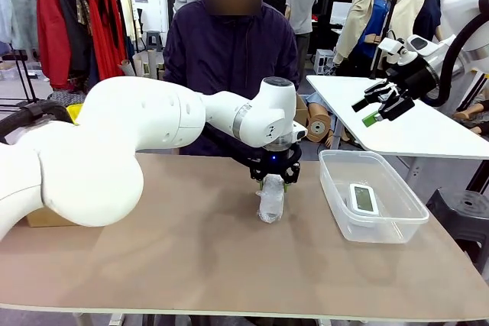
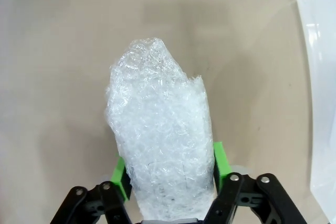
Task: Separate and place wrapped and unwrapped clocks.
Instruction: Pick up the Digital clock indicated by the person.
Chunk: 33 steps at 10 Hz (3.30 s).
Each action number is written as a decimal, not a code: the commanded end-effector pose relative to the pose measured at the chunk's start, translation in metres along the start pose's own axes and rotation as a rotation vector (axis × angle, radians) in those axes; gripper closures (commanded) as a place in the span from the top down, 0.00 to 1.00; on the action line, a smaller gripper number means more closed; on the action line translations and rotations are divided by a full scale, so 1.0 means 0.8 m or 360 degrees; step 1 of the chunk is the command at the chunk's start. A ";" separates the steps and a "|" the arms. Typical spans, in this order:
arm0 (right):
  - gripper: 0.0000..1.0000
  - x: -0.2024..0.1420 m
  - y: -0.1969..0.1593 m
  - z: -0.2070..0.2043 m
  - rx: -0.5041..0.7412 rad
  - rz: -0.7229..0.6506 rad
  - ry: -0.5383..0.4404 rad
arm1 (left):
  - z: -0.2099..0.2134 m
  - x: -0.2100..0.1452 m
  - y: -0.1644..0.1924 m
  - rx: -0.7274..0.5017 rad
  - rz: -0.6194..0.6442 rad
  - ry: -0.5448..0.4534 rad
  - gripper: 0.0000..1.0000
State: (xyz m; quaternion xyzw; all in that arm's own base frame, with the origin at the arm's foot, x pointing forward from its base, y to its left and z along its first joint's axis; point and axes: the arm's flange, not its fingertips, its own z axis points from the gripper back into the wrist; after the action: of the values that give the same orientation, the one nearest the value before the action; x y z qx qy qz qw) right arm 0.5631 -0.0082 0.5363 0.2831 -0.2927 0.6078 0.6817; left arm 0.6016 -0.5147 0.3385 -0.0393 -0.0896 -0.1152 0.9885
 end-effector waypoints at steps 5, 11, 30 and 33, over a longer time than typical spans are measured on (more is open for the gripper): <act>1.00 -0.002 0.004 -0.002 -0.0016 0.0036 0.0028 | 0.029 -0.012 -0.006 0.0167 0.0002 -0.0081 0.00; 1.00 -0.002 0.004 -0.002 -0.0016 0.0036 0.0028 | 0.187 -0.108 0.017 0.0279 -0.0151 -0.0250 0.00; 1.00 -0.002 0.004 -0.002 -0.0016 0.0036 0.0028 | 0.442 -0.103 0.074 0.0074 -0.0052 -0.0204 0.00; 1.00 -0.002 0.004 -0.002 -0.0016 0.0036 0.0028 | 0.442 -0.103 0.074 0.0074 -0.0052 -0.0204 0.00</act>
State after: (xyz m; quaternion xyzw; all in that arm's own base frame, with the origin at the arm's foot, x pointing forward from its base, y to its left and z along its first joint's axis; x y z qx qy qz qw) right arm 0.5629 -0.0083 0.5360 0.2831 -0.2926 0.6077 0.6819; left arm 0.4773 -0.4068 0.6627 -0.0182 -0.1551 -0.1239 0.9799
